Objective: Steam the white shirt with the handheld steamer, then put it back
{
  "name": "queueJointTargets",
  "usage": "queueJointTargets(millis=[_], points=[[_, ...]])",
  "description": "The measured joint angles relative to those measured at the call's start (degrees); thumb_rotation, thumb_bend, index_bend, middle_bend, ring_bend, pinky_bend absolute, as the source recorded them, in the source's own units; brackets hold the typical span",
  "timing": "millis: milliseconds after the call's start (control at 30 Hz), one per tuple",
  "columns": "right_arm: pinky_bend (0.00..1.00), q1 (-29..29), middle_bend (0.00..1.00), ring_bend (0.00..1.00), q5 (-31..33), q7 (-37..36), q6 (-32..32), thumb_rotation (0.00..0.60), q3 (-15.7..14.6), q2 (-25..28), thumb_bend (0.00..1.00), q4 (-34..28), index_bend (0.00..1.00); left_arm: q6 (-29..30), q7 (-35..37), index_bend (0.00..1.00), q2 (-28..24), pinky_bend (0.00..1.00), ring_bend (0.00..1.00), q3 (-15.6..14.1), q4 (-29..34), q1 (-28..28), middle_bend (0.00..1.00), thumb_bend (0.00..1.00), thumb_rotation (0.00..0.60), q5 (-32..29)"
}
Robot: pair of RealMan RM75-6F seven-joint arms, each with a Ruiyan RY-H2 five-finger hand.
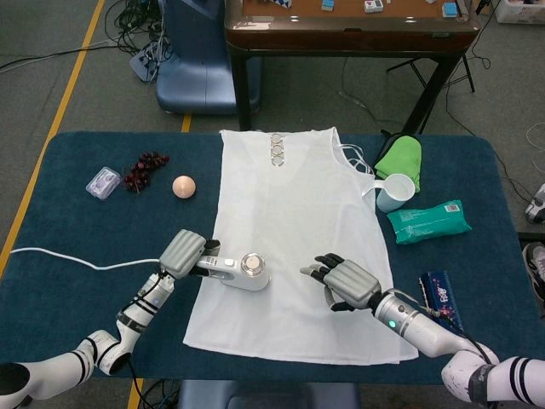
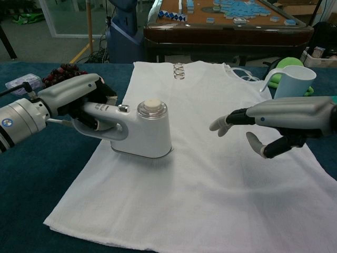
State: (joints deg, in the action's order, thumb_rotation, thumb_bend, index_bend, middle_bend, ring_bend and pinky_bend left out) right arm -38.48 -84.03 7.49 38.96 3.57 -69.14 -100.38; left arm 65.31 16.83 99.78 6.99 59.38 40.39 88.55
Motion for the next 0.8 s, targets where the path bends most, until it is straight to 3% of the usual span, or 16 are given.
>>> queueJointTargets(millis=[67,167,267,533,800], points=[[0.04,-0.02,0.16,0.06,-0.81,-0.1,0.02,0.261,-1.15,-0.35,0.54,0.3,0.02,-0.52,0.26,0.85,0.96,0.77,0.82,0.23,-1.35,0.51,0.96,0.25,0.6,-0.39],[0.04,0.38,0.16,0.06,-1.86,0.2,0.62,0.244,-2.85,-0.75,0.19,0.62,0.02,-1.16,0.65,0.85,2.21,0.77,0.82,0.72,-3.34,1.25,0.96,0.25,0.6,-1.0],[0.04,1.51,0.16,0.05,-2.83,0.82,2.36,0.232,-4.54,-1.49,0.02,0.96,0.02,-2.17,1.22,0.85,3.42,0.77,0.82,1.44,-5.38,2.15,0.96,0.25,0.6,-1.92],[0.04,4.78,0.14,0.03,-5.62,1.43,6.72,0.219,-8.79,-4.22,0.0,2.83,0.02,-3.77,2.81,0.85,5.97,0.77,0.82,2.44,-8.97,3.79,0.96,0.25,0.6,-3.44],[0.04,5.61,0.14,0.03,-6.35,2.04,7.65,0.22,-10.32,-5.87,0.0,4.02,0.02,-4.03,3.65,0.85,8.62,0.77,0.82,1.99,-12.99,4.53,0.96,0.25,0.6,-3.5]])
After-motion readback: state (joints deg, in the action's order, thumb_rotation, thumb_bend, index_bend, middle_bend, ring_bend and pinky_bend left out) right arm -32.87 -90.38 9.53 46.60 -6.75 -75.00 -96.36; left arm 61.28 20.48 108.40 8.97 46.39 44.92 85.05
